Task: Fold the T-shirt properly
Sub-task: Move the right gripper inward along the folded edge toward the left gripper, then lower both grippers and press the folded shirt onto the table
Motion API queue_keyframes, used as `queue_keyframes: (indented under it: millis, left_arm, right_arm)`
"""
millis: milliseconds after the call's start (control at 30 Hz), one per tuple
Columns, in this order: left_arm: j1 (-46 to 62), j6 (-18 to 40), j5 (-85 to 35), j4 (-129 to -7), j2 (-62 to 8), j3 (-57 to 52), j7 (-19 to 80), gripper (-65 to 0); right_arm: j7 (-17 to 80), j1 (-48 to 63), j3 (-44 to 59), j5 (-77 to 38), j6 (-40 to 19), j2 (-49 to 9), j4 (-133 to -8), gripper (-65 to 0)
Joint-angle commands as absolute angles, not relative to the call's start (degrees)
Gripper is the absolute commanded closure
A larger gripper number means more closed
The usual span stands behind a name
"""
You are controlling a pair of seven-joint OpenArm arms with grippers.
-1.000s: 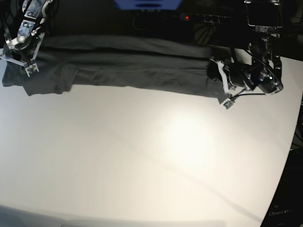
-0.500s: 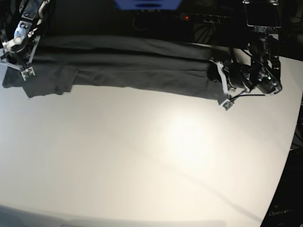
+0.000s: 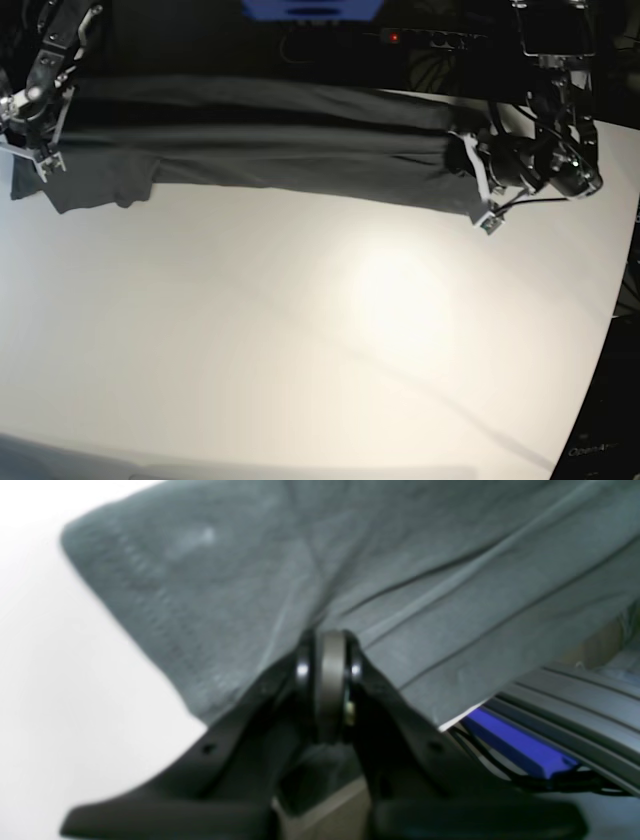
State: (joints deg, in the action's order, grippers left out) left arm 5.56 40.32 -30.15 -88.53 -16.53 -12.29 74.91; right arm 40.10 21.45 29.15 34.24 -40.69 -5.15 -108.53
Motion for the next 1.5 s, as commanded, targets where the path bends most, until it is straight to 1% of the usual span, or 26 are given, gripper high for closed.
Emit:
queue_keyframes:
  millis: [0,233,400,867,1000,1167,1267,1300,1367,1467]
  left_arm:
    - [5.1,40.0,-26.9,-88.8,-17.5,-12.7,76.3,-2.6]
    - [5.0,40.0,-26.9,-88.8,-17.5,-12.6,76.3,-2.6]
    - [5.0,40.0,-26.9,-88.8,-17.5,-12.6,76.3,-2.6]
    - [4.9,40.0,-26.9,-88.8,-17.5,-12.6,76.3,-2.6]
    - [4.9,40.0,-26.9,-88.8,-17.5,-12.6,76.3,-2.6]
    - [4.9,40.0,-26.9,-88.8,-17.6,-12.6,76.3,-2.6]
    - [5.1,40.0,-27.0,-88.8,-17.6,-12.6,76.3,-2.6]
    - [5.1,40.0,-26.9,-88.8,-17.6,-12.6,76.3,-2.6]
    - [5.1,40.0,-27.0,-88.8,-17.7,-12.7,76.3,-2.6]
    - [5.1,40.0,-26.9,-88.8,-17.7,-12.7,76.3,-2.6]
  right_arm:
    - [40.3,21.4,29.6,35.8,-40.0,-5.5,-109.4,-0.7]
    - [40.6,21.6,29.7,38.0,-40.0,-2.9,-109.0,-0.7]
    - [47.5,21.2,29.1,38.0,-40.0,-3.3,-109.0,-0.3]
    - [48.9,21.2,29.3,37.9,-40.0,-2.2,-108.9,-0.3]
    - [50.9,20.3,29.2,37.8,-40.0,-1.6,-106.7,-0.7]
    - [51.0,17.6,29.6,37.8,-40.0,-1.4,-100.4,-0.9]
    - [50.9,17.6,29.6,37.8,-40.0,-1.3,-99.5,-1.2]
    - [50.9,17.6,29.6,37.8,-40.0,-1.3,-99.5,-2.6]
    - [50.9,17.6,29.6,37.8,-40.0,-1.3,-99.6,-9.3]
    - [50.9,17.6,29.7,37.7,-40.0,-1.3,-99.6,-26.1]
